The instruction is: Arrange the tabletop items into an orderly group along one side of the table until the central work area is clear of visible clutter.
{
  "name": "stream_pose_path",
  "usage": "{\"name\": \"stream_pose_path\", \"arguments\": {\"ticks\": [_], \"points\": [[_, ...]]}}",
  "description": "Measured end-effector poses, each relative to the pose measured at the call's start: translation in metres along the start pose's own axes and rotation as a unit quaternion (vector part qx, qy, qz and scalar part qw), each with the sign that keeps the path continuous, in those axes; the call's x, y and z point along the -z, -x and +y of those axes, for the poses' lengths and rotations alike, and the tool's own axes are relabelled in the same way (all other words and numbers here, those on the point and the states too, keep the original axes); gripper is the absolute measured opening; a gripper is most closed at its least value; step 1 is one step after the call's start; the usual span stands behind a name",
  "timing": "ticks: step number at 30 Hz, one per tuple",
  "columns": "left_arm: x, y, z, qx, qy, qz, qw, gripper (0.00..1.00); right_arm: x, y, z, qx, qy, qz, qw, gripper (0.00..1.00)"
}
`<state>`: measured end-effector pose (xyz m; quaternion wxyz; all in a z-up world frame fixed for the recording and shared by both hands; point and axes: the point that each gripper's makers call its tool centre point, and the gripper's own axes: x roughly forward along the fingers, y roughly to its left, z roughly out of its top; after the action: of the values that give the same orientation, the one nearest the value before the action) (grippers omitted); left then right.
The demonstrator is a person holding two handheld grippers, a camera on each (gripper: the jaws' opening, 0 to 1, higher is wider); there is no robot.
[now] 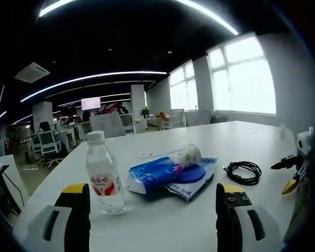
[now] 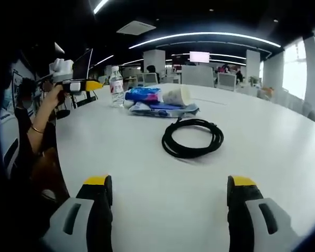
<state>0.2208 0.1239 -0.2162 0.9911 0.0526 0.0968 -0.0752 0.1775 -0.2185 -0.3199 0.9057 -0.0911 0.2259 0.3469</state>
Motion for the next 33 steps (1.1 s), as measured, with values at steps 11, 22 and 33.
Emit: {"name": "stream_pose_path", "arguments": {"ticks": [11, 22, 33], "points": [[-0.002, 0.0, -0.027, 0.026, -0.029, -0.021, 0.999, 0.99, -0.014, 0.001, -0.008, 0.007, 0.01, -0.016, 0.9998, 0.87], [0.012, -0.007, -0.058, 0.079, -0.026, 0.011, 0.9965, 0.99, -0.016, 0.001, -0.014, 0.01, 0.011, -0.01, 0.9998, 0.87], [0.021, -0.004, -0.077, 0.109, -0.032, 0.032, 0.993, 0.97, -0.024, -0.001, -0.014, 0.008, 0.015, -0.022, 0.9996, 0.87]]}}
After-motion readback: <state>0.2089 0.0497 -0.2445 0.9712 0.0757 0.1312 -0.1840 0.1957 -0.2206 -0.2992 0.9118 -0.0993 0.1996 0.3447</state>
